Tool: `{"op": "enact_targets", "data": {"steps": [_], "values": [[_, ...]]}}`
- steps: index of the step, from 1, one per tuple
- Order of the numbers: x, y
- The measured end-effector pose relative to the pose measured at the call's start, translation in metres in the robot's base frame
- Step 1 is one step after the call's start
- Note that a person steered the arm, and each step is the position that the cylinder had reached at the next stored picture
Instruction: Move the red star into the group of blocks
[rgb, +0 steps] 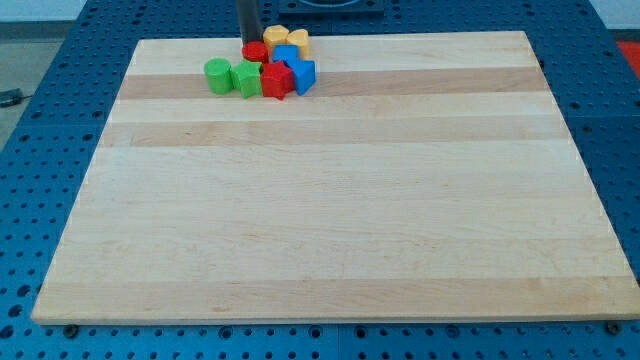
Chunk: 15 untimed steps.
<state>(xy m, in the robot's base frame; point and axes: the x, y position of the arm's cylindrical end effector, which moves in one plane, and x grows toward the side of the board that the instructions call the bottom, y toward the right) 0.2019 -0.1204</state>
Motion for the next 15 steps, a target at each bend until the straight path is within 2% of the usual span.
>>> {"op": "enact_targets", "data": {"steps": [1, 2, 4, 5, 6, 9, 10, 11, 12, 13, 15], "values": [[-0.004, -0.012], [-0.003, -0.059], [0.074, -0.126], [0.087, -0.118], [0.089, -0.076], [0.089, -0.054], [0.135, -0.051], [0.165, 0.009], [0.16, 0.059], [0.147, 0.074], [0.141, 0.064]]}}
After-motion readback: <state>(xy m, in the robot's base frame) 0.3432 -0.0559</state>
